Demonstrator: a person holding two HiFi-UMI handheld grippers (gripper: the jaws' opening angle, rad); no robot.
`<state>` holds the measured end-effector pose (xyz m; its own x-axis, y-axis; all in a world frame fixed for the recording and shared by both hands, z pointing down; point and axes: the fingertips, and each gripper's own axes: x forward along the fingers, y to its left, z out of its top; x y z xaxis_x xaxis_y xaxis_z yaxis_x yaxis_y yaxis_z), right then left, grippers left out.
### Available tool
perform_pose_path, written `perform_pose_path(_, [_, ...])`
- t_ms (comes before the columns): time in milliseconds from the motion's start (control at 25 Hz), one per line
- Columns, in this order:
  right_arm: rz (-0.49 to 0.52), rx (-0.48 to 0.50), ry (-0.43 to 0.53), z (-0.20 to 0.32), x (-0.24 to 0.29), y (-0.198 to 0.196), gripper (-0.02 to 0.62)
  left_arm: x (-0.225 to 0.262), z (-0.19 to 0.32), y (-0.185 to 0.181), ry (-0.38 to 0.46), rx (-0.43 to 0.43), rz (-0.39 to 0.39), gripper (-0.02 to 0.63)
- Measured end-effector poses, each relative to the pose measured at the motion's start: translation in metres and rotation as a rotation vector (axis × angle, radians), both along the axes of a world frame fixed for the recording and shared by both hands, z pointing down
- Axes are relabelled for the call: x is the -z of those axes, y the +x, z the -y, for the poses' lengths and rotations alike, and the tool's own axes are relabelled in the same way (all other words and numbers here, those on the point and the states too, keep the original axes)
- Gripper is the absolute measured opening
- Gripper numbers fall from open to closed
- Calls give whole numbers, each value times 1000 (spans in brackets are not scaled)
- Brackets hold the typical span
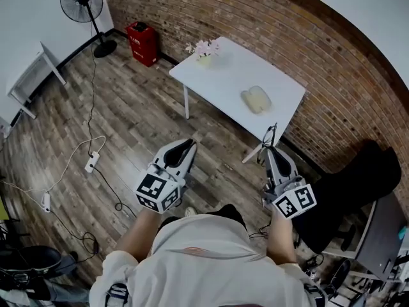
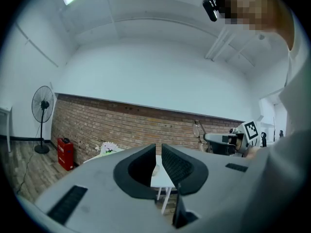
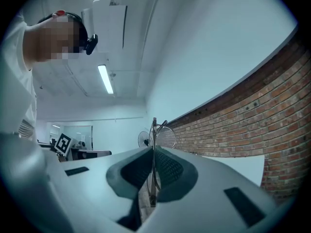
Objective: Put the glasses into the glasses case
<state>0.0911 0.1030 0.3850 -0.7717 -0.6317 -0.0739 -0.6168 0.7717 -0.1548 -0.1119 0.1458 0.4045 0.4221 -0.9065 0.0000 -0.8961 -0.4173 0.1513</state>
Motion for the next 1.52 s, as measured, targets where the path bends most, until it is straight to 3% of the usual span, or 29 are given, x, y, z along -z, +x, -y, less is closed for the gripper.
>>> perform_pose_path(320, [-37, 9, -58, 52, -17, -16, 66, -17, 45, -14, -41, 1, -37, 44])
perform_pose_path(720, [-12, 57, -61, 169, -18, -41, 66, -19, 147, -36, -57, 57, -12, 44])
perform_pose_path(1080, [2, 35, -88, 294, -22, -19, 66, -14, 271, -19, -72, 40, 21, 44])
perform_pose_path(1520, [23, -38, -112, 398, -28, 18, 66, -13, 386, 10, -84, -22, 36, 44])
